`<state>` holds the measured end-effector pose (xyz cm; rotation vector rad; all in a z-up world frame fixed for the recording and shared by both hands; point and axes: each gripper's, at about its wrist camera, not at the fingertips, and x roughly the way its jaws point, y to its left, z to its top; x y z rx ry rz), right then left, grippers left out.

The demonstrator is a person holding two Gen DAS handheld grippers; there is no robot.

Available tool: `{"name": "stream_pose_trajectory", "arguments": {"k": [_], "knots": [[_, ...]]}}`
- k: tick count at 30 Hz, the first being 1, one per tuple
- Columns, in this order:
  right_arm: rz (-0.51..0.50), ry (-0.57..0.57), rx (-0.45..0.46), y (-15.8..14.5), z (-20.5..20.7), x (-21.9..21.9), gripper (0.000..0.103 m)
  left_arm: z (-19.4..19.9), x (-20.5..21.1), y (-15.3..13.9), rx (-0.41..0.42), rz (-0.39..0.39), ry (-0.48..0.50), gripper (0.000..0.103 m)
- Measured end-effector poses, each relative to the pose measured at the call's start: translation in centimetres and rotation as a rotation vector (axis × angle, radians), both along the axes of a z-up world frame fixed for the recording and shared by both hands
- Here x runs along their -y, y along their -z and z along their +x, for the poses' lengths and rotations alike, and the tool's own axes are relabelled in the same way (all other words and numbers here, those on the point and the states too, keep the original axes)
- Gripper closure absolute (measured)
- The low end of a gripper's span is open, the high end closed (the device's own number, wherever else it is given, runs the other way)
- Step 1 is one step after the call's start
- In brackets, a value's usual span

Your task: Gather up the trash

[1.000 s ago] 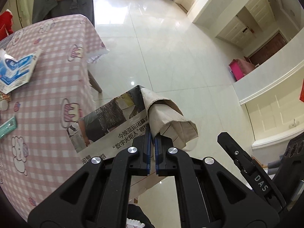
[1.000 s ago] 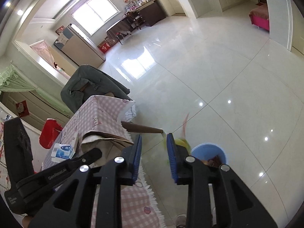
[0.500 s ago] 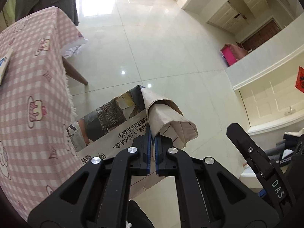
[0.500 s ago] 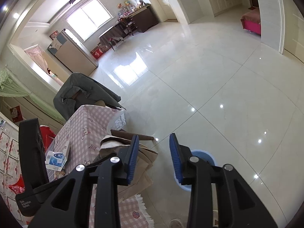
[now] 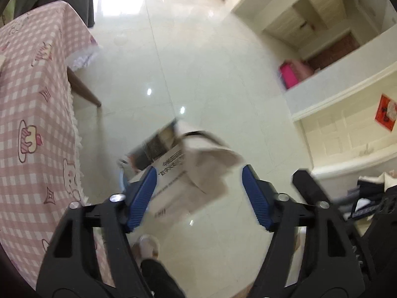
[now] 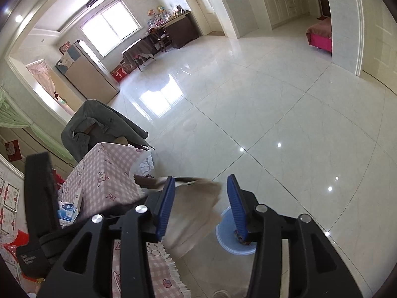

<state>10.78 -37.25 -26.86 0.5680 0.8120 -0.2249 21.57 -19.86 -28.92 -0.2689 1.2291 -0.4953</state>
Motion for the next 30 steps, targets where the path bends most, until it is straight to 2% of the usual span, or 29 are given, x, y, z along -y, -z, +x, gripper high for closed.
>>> {"name": "stream_pose_trajectory", "arguments": {"k": [3, 9, 17, 24, 30], "knots": [[0.001, 0.000, -0.006, -0.1, -0.2, 0.1, 0.059, 0.1, -0.1, -0.1, -0.004, 0.020, 0.014, 0.032], [0.008, -0.014, -0.013, 0.0, 0.0, -0.4, 0.058, -0.3, -2.1, -0.2, -0.016, 0.031, -0.021, 0.032], [0.010, -0.066, -0.008, -0.5, 0.6, -3.0, 0.058, -1.2, -5.5, -1.8, 0.000, 0.053, -0.086, 0.032], [0.010, -0.164, 0.019, -1.8, 2.2, -8.0, 0.058, -1.8, -9.9, -3.7, 0.047, 0.123, -0.154, 0.032], [0.012, -0.257, 0.024, -2.2, 3.5, -13.4, 0.057, -2.8, -15.6, -4.7, 0.064, 0.163, -0.233, 0.032]]}}
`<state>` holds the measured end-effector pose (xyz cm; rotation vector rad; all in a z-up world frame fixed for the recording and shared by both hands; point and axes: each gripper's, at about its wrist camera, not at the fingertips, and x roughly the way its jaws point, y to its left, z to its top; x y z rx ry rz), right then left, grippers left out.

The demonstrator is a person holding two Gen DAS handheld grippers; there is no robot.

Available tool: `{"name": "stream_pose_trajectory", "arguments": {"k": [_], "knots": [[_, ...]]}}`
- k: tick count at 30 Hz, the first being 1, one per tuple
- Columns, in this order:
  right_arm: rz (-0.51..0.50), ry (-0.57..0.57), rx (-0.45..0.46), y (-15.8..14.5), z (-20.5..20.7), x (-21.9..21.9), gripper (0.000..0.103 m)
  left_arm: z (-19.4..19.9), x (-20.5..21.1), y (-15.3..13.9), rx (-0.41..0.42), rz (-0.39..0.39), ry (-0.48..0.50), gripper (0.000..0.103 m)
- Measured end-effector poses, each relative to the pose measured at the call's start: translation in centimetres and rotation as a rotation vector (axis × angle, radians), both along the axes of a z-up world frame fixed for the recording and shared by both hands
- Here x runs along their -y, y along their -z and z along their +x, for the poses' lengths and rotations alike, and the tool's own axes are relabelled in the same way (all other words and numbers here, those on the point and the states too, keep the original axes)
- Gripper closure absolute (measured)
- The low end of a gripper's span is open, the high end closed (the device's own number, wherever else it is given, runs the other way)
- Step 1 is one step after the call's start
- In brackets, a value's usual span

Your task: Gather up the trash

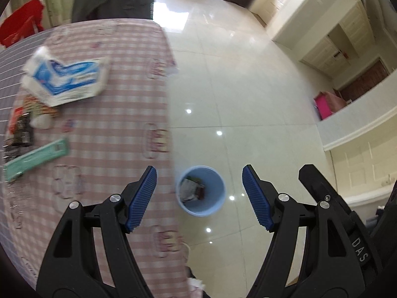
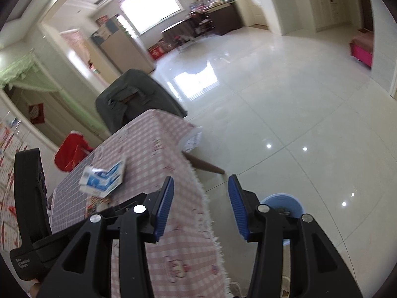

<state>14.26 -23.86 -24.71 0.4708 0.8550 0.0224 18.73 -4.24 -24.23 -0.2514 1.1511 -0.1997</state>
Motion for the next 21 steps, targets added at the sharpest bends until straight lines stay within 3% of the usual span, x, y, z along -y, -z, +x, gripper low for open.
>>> {"name": "stream_pose_trajectory", "arguments": {"k": [12, 21], "knots": [[-0.010, -0.208, -0.006, 0.4, 2.4, -13.3, 0.057, -2.5, -13.6, 0.3, -0.001, 0.033, -0.179, 0.031], [0.009, -0.321, -0.053, 2.4, 3.9, -21.5, 0.057, -4.9, -24.4, 2.9, -0.060, 0.048, -0.346, 0.031]]}}
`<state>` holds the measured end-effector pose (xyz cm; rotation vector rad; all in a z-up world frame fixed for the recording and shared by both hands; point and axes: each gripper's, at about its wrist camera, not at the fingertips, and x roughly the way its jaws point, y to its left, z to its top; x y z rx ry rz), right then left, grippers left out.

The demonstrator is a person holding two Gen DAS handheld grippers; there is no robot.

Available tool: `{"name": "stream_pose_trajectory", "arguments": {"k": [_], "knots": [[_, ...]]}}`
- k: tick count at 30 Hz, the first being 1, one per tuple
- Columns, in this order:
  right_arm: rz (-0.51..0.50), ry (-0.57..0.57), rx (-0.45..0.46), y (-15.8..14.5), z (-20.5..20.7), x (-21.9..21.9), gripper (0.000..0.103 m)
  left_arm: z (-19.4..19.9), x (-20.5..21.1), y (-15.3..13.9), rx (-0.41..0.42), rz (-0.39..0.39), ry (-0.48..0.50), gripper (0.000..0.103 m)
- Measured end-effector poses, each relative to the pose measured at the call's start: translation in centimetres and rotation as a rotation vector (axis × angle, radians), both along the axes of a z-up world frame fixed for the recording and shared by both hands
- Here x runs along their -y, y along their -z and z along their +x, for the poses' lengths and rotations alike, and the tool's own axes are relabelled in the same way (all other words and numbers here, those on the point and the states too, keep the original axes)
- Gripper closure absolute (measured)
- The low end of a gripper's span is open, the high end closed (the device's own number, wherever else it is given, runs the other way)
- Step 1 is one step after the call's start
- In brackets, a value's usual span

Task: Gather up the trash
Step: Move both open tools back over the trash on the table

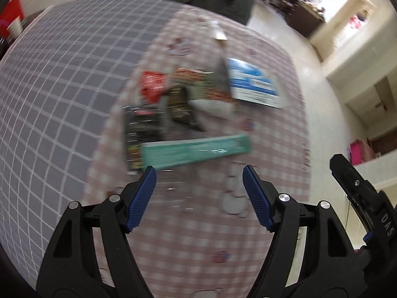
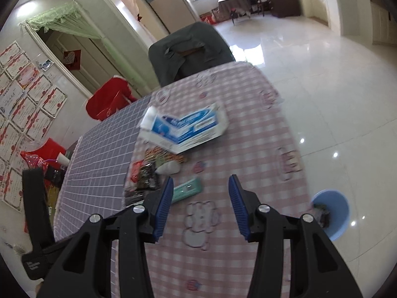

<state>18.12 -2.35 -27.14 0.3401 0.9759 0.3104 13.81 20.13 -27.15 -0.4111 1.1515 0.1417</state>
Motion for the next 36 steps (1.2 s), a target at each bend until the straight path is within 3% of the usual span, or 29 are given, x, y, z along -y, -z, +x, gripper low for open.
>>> {"name": "stream_pose_trajectory", "arguments": {"k": [5, 15, 24, 29, 32, 36], "knots": [[-0.023, -0.045, -0.031, 1.6, 0.9, -3.0, 0.057, -0.7, -3.2, 1.5, -0.025, 0.008, -0.042, 0.031], [-0.055, -0.094, -0.103, 4.7, 1.5, -6.2, 0.057, -0.7, -5.5, 5.0, -0.105, 0.012, -0.021, 0.032], [-0.079, -0.153, -0.156, 6.2, 2.1, -8.4, 0.055, -0.4, -6.1, 5.5, -0.096, -0.002, -0.005, 0.032], [-0.114, -0.196, -0.184, 7.3, 2.1, -10.2, 0.052, -1.4, -7.4, 4.9, -0.073, -0.022, -0.042, 0.033], [-0.183, -0.240, -0.157, 7.4, 2.0, -11.5, 0.049, -1.9, -8.2, 4.9, -0.076, -0.030, -0.064, 0.033], [-0.370, -0.293, -0.105, 7.5, 1.7, -12.4, 0.046, -2.1, -8.7, 4.9, -0.081, -0.055, -0.087, 0.033]]}}
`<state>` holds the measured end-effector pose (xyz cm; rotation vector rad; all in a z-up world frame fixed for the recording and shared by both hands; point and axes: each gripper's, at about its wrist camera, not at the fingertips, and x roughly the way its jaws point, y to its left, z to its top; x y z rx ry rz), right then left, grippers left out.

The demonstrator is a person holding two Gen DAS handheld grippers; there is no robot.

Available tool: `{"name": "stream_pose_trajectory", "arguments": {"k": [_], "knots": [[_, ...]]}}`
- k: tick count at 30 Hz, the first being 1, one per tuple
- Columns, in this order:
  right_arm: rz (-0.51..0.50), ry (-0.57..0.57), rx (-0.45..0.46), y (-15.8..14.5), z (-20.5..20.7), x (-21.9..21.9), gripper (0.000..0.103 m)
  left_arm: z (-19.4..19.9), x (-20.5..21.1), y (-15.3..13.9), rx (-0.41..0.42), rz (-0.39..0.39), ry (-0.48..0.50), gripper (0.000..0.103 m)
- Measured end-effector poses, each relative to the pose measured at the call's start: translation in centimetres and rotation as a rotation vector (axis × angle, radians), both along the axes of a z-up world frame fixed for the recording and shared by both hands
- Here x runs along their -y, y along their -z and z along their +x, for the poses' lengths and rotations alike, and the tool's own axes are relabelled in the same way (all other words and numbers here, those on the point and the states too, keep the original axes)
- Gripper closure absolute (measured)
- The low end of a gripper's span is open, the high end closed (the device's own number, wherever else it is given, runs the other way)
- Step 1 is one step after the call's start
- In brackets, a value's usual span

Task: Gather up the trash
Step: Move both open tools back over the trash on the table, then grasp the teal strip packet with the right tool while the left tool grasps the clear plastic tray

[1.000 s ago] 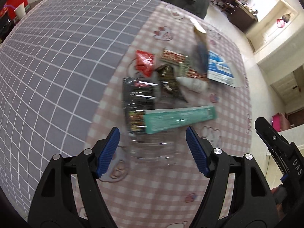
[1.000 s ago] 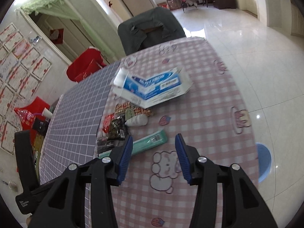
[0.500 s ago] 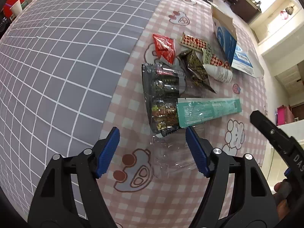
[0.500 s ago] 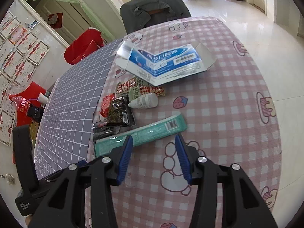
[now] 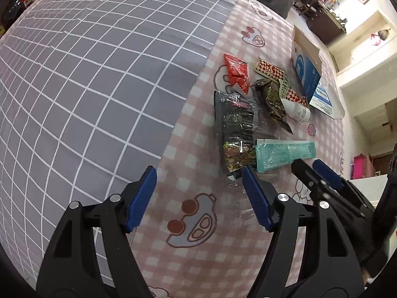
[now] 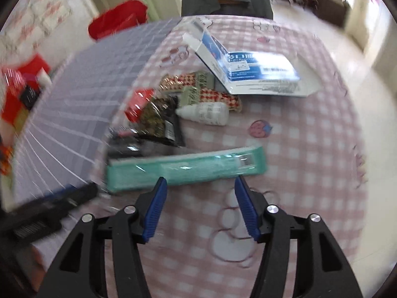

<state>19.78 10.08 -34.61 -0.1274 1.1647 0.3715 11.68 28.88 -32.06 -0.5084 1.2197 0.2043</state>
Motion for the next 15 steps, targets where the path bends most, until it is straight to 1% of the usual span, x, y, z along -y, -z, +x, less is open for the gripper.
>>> {"name": "stream_pose_trajectory", "arguments": {"k": [1, 3, 4, 5, 9, 13, 14, 15], "knots": [[-0.058, -0.021, 0.023, 0.0, -0.1, 0.0, 0.046, 0.0, 0.1, -0.1, 0.003, -0.001, 0.001, 0.033], [-0.110, -0.061, 0.026, 0.3, -0.3, 0.0, 0.046, 0.0, 0.4, -0.2, 0.010, -0.008, 0.006, 0.032], [-0.135, -0.075, 0.038, 0.5, -0.4, 0.0, 0.046, 0.0, 0.6, -0.2, 0.011, -0.012, 0.010, 0.032], [-0.182, -0.114, 0.071, 0.6, -0.7, -0.4, 0.046, 0.0, 0.9, -0.2, 0.011, -0.018, 0.014, 0.032], [-0.215, -0.211, 0.124, 1.5, -1.0, -1.8, 0.046, 0.2, 1.5, 0.1, 0.007, -0.030, 0.019, 0.032], [-0.272, -0.299, 0.232, 2.0, -1.0, -3.6, 0.046, 0.4, 1.3, 0.5, 0.004, -0.046, 0.006, 0.032], [-0.278, -0.311, 0.246, 2.0, -0.9, -3.8, 0.046, 0.5, 1.3, 0.6, 0.006, -0.049, 0.006, 0.032], [-0.262, -0.325, 0.252, 2.0, -0.8, -3.8, 0.048, 0.6, 1.3, 0.7, 0.008, -0.052, 0.004, 0.032]]}}
